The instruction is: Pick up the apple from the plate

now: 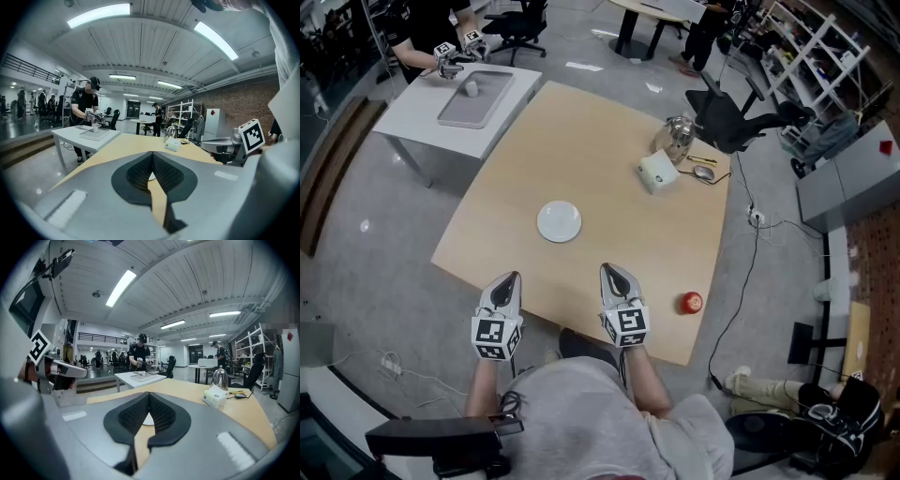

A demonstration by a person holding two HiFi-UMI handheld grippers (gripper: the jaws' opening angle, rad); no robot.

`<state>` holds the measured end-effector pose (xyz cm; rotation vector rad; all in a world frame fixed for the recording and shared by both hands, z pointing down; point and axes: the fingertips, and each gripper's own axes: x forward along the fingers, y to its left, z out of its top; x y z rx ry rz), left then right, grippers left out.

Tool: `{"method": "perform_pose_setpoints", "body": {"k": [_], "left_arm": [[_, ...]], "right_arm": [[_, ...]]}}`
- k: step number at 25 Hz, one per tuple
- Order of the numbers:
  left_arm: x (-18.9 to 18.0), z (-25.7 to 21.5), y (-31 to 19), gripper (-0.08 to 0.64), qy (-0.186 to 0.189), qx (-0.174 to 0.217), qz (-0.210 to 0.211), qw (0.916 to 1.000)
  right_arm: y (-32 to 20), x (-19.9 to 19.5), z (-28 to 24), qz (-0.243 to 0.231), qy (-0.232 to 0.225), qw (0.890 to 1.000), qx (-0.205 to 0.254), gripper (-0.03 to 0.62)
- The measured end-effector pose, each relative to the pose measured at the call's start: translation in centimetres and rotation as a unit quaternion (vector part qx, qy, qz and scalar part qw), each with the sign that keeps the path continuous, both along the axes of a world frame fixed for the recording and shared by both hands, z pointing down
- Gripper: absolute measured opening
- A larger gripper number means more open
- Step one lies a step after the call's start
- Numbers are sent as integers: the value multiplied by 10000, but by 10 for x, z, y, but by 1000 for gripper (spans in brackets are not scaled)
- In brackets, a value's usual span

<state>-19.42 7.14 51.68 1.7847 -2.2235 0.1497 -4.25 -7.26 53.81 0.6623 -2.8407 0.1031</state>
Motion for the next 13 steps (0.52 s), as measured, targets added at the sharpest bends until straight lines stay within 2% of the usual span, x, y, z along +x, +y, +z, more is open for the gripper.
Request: {"method": "perform_pose_setpoints", "body": {"k": [13], "left_arm": [[2,0,3,20,5,1,2,10000]], "right_arm": [[4,0,1,-23,25,10000,-2,6]]}}
